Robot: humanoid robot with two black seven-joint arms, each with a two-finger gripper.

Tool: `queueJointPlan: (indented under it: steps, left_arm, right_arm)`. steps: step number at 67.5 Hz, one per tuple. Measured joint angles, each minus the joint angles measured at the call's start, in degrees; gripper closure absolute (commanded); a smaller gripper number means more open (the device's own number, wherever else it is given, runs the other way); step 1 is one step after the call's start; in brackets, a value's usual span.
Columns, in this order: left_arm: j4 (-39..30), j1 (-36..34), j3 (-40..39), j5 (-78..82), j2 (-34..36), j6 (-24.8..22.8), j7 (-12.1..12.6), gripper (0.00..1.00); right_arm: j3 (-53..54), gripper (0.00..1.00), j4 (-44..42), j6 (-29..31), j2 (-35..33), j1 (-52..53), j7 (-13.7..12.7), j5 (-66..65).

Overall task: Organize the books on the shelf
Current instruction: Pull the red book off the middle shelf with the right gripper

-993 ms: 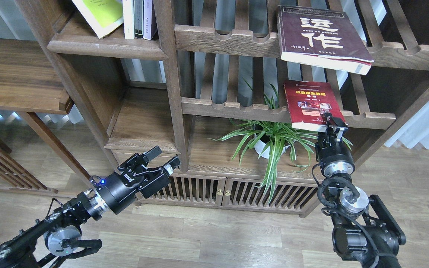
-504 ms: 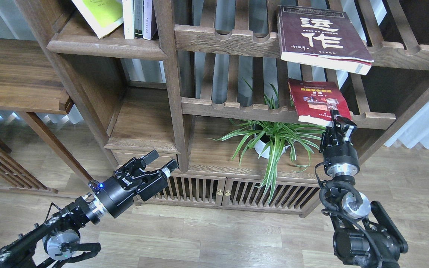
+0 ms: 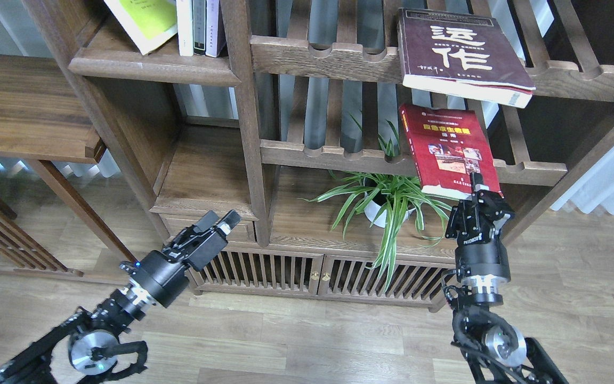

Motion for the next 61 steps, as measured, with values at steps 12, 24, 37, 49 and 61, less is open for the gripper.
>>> queueJointPlan:
  steps: [12,24,37,49,61]
  left_arm:
    - [-0.8,-0.1,-0.4,-4.38,-1.85,0.0,0.03,0.01]
    - [-1.12,-0.09,-0.8,-7.07,-1.56,0.0,0.15,0.01]
    - [-1.33,0.18,-0.19,-8.19,-0.95,0.0,0.17,0.03]
    - [-1.44,1.32,0.27,-8.78,-0.06,0.0,0.25,0.03]
    - [-1.51,2.71,1.63,-10.73,1.46,0.0,0.25,0.03]
  right_arm:
    - [-7.66,0.96,0.33,-0.01,0.0,-1.27,-0.03,-0.02]
    - [-13.42,0.96,1.63,-0.04,0.0,-1.83,0.02,-0.23]
    - [-16.24,0.96,2.03,-0.05,0.0,-1.86,0.09,-0.52]
    - [-19.41,0.96,2.17,-0.05,0.0,-1.79,0.02,-1.25]
    - [-23.37,0.96,2.18,-0.05,0.0,-1.79,-0.02,-3.22]
